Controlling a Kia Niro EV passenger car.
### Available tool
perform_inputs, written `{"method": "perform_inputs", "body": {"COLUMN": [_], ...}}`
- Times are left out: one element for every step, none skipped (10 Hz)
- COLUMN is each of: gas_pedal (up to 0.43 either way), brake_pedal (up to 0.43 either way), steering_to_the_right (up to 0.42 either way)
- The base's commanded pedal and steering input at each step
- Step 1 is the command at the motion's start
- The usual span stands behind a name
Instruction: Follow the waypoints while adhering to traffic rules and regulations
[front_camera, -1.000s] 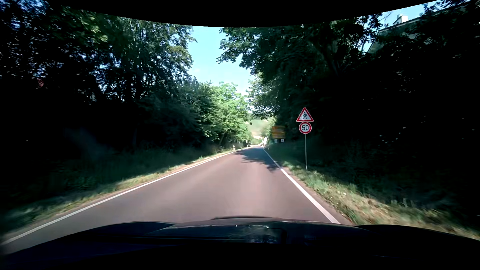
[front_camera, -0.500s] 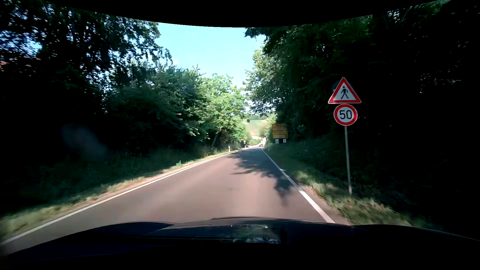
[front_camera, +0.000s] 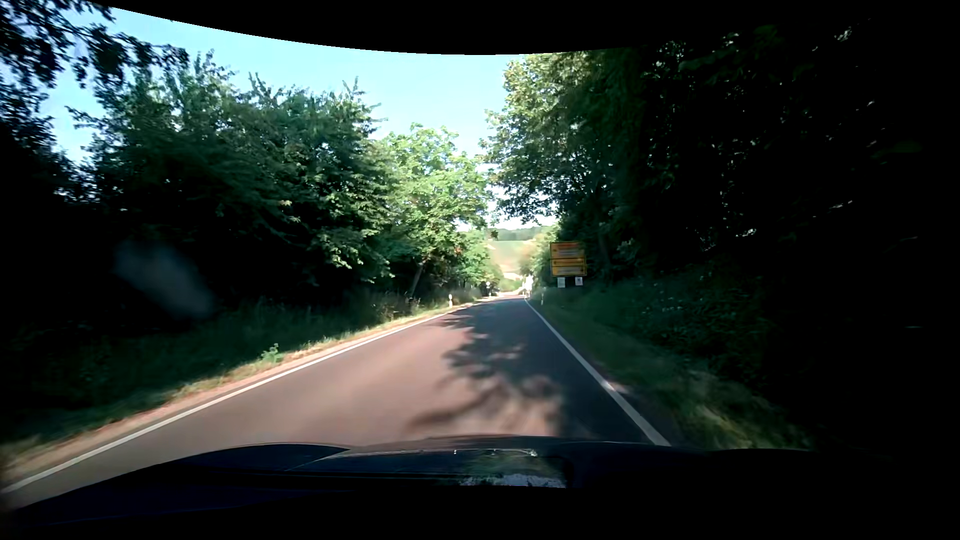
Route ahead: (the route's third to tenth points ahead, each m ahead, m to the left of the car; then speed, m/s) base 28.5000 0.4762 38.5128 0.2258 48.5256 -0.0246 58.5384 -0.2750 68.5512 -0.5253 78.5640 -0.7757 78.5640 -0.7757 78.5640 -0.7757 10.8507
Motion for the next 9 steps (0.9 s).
{"method": "perform_inputs", "body": {"gas_pedal": [0.138, 0.138, 0.138, 0.138, 0.138, 0.138, 0.138, 0.138, 0.138], "brake_pedal": [0.000, 0.000, 0.000, 0.000, 0.000, 0.000, 0.000, 0.000, 0.000], "steering_to_the_right": [-0.002, -0.002, -0.002, -0.002, -0.002, -0.002, -0.002, -0.002, -0.002]}}
